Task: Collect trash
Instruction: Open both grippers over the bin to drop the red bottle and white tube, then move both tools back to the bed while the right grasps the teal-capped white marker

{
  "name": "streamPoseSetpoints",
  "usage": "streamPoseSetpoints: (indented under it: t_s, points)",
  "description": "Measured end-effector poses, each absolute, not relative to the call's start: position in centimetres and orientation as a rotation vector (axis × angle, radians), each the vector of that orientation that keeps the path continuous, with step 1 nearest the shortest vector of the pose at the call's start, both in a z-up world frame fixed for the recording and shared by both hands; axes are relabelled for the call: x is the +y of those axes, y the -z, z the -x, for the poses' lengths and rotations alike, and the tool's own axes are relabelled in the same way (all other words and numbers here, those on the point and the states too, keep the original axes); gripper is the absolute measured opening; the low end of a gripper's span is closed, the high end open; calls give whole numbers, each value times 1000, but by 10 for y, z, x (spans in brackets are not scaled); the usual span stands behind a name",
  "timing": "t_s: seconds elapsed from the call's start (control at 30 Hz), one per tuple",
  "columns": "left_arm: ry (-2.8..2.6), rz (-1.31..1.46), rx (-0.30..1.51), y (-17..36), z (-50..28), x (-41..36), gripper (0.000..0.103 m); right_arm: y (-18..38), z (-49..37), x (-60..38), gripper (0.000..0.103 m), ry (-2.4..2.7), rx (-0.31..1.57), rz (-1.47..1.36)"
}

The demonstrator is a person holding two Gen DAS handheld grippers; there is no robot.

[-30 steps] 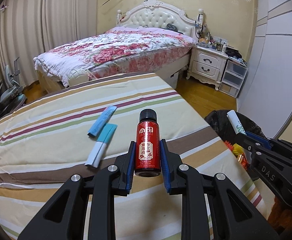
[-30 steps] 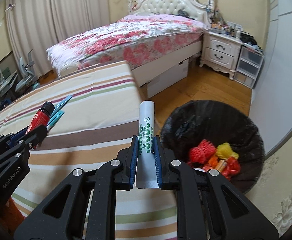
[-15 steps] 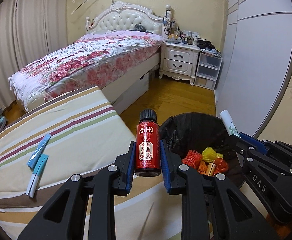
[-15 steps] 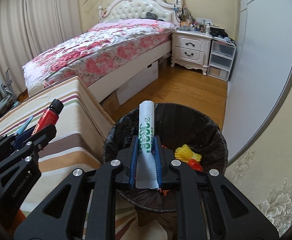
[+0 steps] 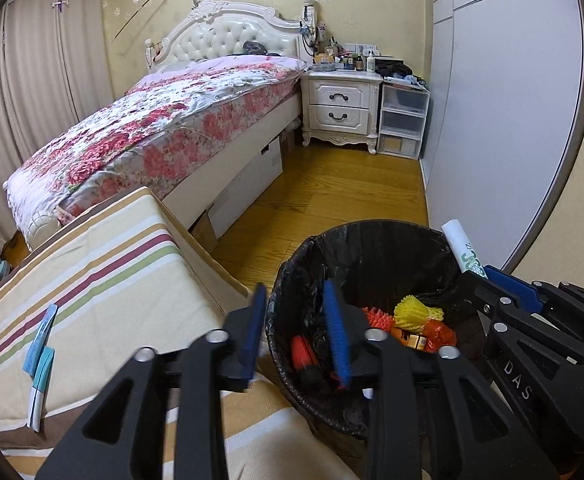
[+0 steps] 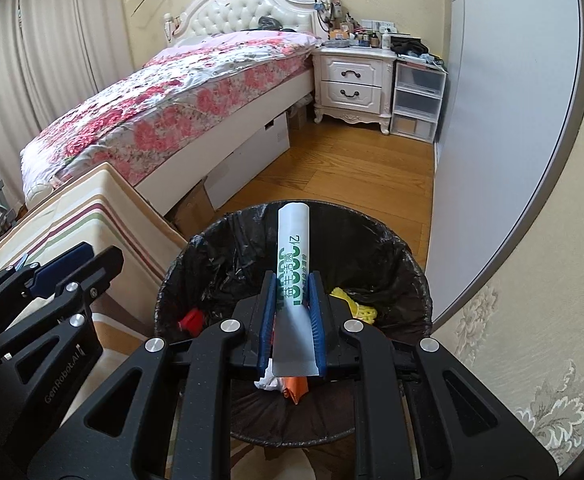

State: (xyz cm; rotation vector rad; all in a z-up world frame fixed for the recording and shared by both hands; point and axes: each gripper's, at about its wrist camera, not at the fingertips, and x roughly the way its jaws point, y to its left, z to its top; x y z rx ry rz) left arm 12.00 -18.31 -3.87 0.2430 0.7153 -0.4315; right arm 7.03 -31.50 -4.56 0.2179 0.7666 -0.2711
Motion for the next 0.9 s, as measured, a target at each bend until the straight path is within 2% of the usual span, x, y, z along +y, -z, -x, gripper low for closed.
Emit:
streamPoseSetpoints:
  t_s: [0.03,0.13,0.23,0.37,0.9]
  points:
    - [428,-240,711,39,-120,-183,51,46,-70,-316,18,274,766,-221]
    - [415,-239,708,39,-120,-186,63,46,-70,-318,32,288,759,-228]
    - [402,-237,705,38,-119,-184,69,46,-68,-320,34,299,754,-233]
    - [386,-224,706,35,-118,-173,71,43,-66,-320,43,306,748,-235]
    - [207,-163,723,31,-107,-62,72,45,-76,-236,48,125,795,-173]
